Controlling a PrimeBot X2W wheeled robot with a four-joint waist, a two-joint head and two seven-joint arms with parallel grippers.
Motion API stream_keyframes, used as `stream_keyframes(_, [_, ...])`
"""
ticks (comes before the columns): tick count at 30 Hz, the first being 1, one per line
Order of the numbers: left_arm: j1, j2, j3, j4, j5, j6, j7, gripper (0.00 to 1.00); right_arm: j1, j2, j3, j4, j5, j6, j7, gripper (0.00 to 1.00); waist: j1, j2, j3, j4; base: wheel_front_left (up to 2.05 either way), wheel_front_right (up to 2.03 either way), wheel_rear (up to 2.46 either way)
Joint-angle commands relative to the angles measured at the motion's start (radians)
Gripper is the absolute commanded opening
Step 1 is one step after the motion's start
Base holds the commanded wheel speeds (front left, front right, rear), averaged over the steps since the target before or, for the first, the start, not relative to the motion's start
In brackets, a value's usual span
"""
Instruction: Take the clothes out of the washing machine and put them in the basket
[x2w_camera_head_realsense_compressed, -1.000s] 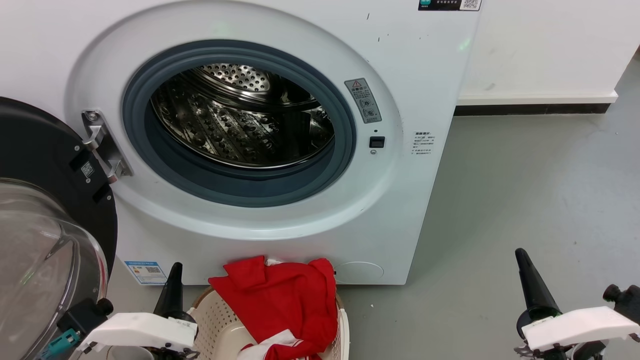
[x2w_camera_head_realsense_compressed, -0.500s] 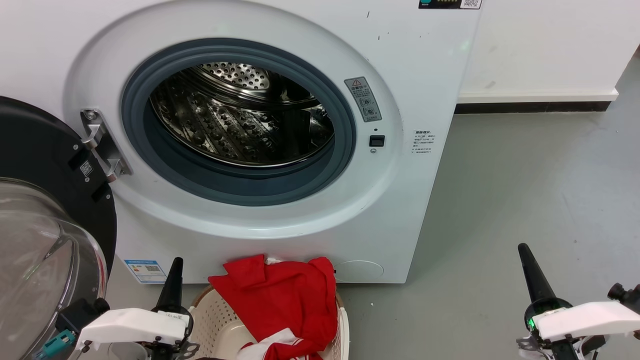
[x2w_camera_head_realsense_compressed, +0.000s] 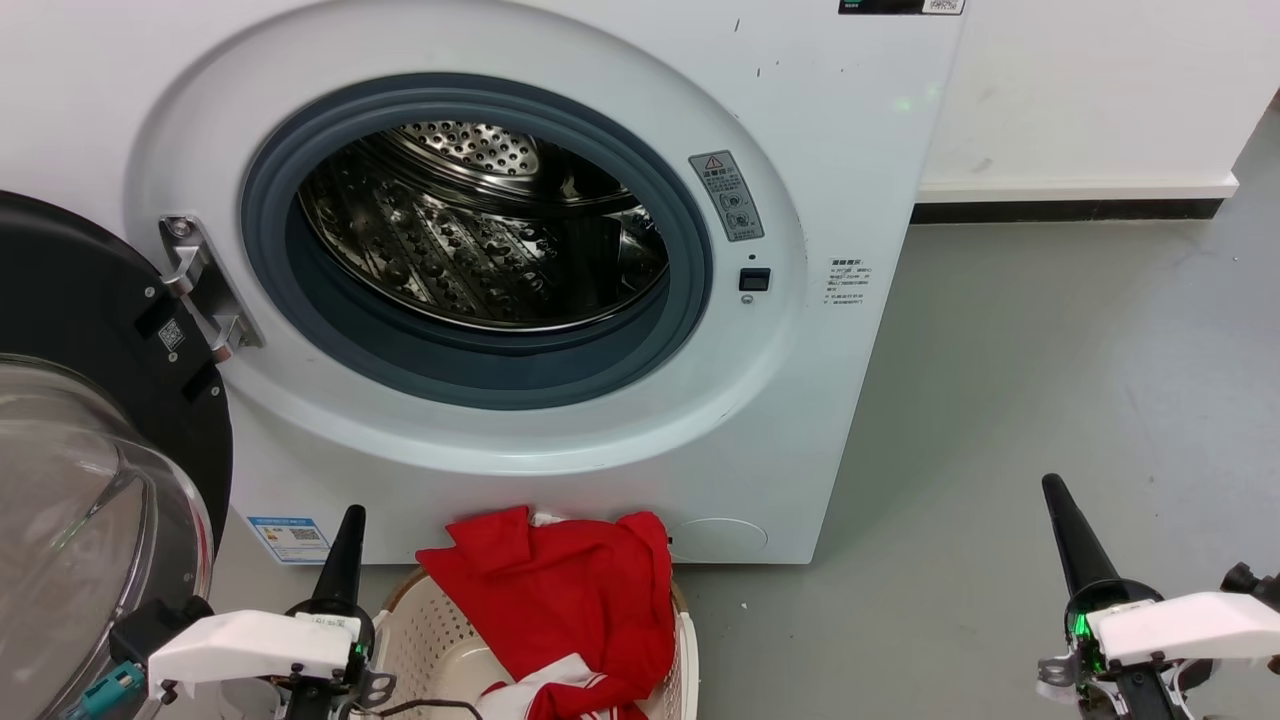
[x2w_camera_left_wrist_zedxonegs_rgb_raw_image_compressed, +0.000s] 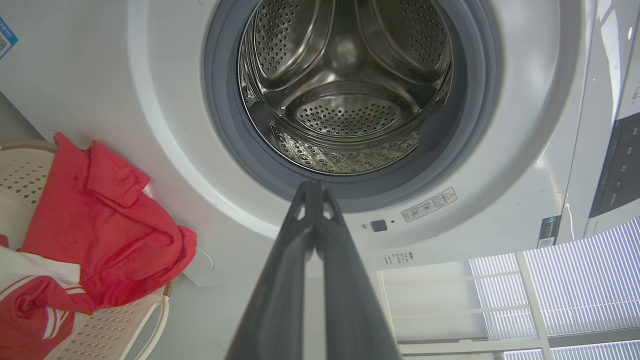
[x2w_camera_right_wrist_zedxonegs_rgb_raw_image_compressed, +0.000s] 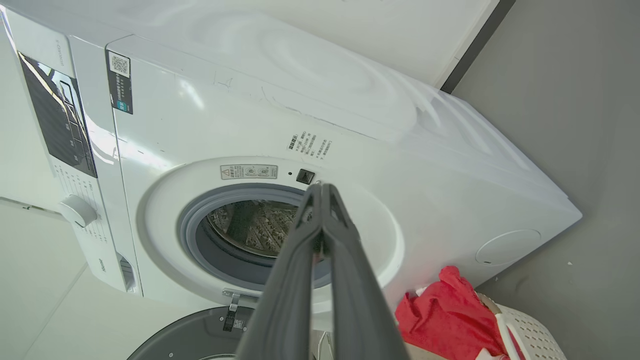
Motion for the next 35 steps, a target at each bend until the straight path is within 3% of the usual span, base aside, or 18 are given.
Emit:
stream_keyframes(1, [-0.025,-0.003,0.005,-0.004,-0.021,-0.007,0.005,0.00,-0.023,-0.004,-0.004,-0.001,0.025,0.000,0.003,0.00,-0.0001,-0.0001,0.000,0.000,0.00,0.00,0.00])
stream_keyframes(35, [-0.054,-0.024,0.044,0.020,-0.282,-0.039,0.064,0.00,-0.069,0.003,-0.033,0.052,0.311,0.000,0.047,0.00,-0.0001,-0.0001,0.012,-0.001,0.00,0.00,0.00])
